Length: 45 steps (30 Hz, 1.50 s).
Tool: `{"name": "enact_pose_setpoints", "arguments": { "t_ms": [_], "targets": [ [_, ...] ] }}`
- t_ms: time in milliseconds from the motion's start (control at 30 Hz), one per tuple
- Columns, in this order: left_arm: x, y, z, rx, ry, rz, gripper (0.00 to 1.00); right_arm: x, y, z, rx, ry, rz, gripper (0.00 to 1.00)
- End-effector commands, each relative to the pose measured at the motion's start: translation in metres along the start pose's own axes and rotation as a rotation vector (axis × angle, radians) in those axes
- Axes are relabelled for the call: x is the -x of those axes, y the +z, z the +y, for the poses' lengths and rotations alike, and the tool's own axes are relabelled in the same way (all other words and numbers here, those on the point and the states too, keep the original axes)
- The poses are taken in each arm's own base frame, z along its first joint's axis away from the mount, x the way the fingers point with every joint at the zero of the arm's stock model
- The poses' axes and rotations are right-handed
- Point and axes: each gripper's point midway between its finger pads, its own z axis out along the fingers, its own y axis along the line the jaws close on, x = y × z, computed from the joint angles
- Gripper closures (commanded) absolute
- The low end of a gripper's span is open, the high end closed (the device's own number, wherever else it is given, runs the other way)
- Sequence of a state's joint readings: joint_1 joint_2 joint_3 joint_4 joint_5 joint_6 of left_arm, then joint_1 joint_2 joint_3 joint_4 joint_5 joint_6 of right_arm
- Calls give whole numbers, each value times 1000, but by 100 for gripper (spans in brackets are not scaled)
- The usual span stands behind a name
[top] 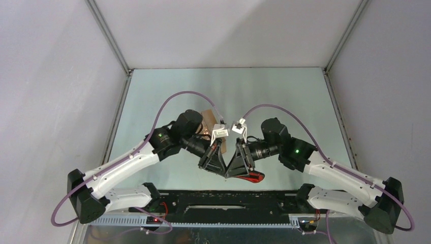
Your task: Unpack the express box
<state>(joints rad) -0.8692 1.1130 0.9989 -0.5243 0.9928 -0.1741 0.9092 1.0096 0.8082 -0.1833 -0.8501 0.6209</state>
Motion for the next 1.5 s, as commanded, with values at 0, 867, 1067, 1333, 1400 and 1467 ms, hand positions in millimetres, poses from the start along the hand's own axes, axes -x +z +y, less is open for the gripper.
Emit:
{"name": "enact_pose_setpoints", "arguments": {
  "t_ms": [0,867,1067,1333,1400,1467],
  "targets": [
    [38,-12,-6,21,154,-111,100,-17,-9,8,40,-18,44,48],
    [41,-23,16,110,84,-204,100,-5,-32,-11,-20,81,-138,32],
    [40,-23,17,114,78,-203,100,10,-37,-11,-42,77,-223,49],
    [43,-26,31,178,43,-224,100,18,-42,-12,-52,91,-267,96],
    [48,-30,40,225,14,-246,97,19,-42,-16,-70,109,-279,100],
    [52,-34,49,273,-24,-269,90,20,-43,-23,-96,138,-286,100]
  ]
}}
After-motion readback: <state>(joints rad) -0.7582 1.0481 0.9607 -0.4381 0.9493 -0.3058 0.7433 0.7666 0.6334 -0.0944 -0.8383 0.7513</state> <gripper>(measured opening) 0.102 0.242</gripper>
